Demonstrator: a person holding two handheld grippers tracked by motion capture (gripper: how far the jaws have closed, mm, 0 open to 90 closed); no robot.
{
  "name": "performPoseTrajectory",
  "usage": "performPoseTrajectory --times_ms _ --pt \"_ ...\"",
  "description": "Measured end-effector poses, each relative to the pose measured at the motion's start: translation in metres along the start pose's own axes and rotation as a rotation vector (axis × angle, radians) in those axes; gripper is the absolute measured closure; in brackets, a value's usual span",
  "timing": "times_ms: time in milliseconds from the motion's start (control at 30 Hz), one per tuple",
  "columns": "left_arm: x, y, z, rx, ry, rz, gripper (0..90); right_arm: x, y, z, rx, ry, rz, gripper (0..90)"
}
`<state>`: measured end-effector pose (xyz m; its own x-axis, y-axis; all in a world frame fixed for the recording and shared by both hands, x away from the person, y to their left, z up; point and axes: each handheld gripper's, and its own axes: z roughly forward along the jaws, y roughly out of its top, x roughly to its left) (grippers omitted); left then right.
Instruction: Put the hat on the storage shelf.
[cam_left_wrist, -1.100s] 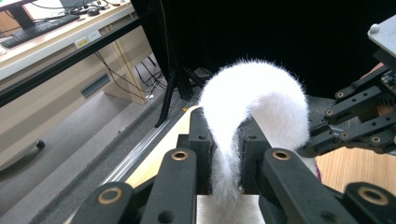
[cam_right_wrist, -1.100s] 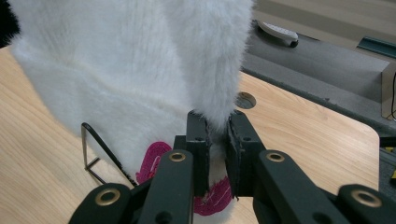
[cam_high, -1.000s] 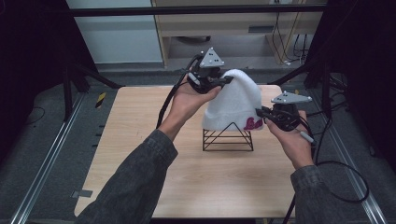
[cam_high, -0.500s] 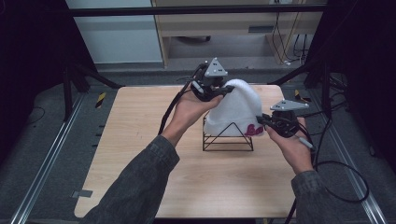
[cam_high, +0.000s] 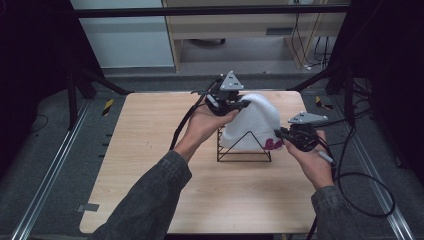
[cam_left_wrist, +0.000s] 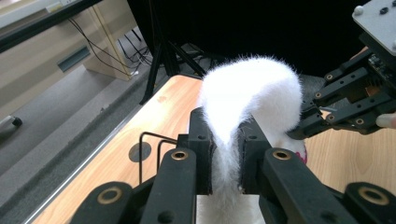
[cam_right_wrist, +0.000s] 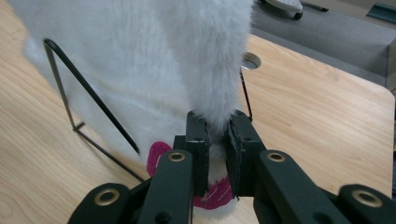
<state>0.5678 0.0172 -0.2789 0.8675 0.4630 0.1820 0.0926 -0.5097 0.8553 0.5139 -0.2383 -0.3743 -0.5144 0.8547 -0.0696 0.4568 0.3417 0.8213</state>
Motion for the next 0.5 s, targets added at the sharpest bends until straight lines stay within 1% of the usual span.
performPoseTrajectory --times_ms 133,333,467,500 --pt "-0.002 -0.006 0.005 0.016 -0.005 0.000 79.1 -0.001 -0.006 0.004 0.016 0.000 0.011 80.2" --pt "0.001 -0.013 0.005 0.029 -0.007 -0.014 78.9 0.000 -0.010 0.011 0.026 0.006 0.011 79.7" --pt "0.002 -0.017 0.006 0.035 -0.007 -0.014 78.9 0.001 -0.010 0.015 0.031 -0.001 0.010 79.4" --pt "0.003 -0.018 0.007 0.039 -0.007 -0.017 78.9 0.000 -0.010 0.017 0.036 -0.011 0.011 79.3"
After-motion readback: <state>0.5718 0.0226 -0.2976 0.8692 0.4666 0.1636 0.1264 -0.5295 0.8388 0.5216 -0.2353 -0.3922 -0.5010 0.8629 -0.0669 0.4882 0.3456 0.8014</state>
